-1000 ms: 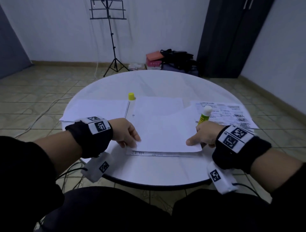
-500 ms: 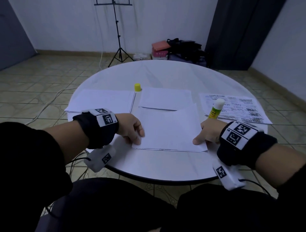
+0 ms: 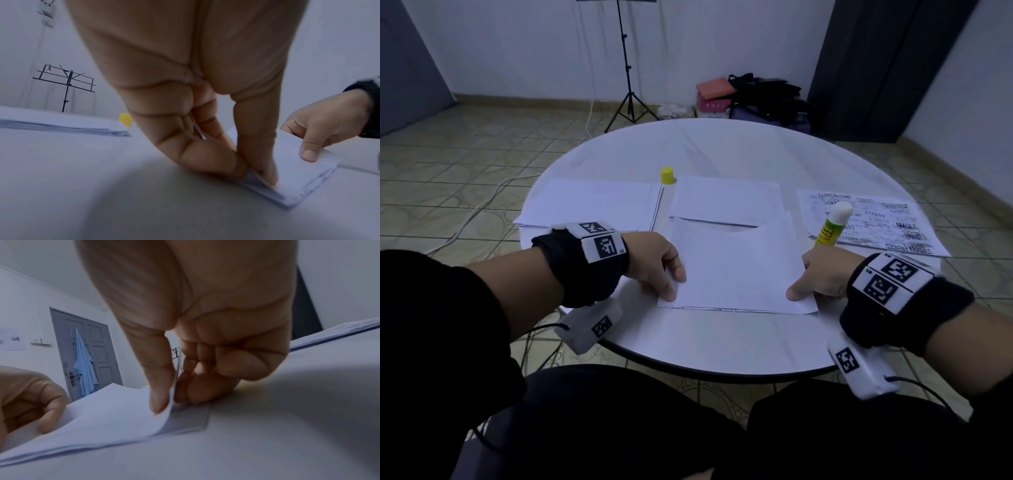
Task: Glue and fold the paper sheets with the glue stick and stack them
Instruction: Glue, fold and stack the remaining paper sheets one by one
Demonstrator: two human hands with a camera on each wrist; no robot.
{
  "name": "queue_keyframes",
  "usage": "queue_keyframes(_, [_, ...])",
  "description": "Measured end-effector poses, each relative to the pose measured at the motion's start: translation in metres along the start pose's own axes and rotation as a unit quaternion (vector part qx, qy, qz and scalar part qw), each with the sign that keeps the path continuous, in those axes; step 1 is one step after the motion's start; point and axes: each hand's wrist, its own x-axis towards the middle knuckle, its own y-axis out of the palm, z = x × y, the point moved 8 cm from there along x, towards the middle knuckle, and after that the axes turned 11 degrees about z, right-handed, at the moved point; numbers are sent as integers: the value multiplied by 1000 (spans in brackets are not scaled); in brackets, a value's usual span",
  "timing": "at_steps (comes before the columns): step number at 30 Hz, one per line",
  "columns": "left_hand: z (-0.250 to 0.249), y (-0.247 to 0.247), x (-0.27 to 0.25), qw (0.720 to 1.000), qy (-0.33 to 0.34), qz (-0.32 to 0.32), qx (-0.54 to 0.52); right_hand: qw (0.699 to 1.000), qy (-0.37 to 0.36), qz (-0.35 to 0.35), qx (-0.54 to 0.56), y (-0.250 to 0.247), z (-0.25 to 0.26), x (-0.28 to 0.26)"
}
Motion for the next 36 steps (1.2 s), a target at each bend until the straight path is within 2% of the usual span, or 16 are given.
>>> queue_keyframes(18, [1, 0, -3, 1000, 3, -10, 16, 1000, -3, 9, -4, 2, 2, -2])
queue_keyframes(36, [-3, 0, 0, 999, -4, -6, 47, 997, -25, 22, -63, 0, 12, -10])
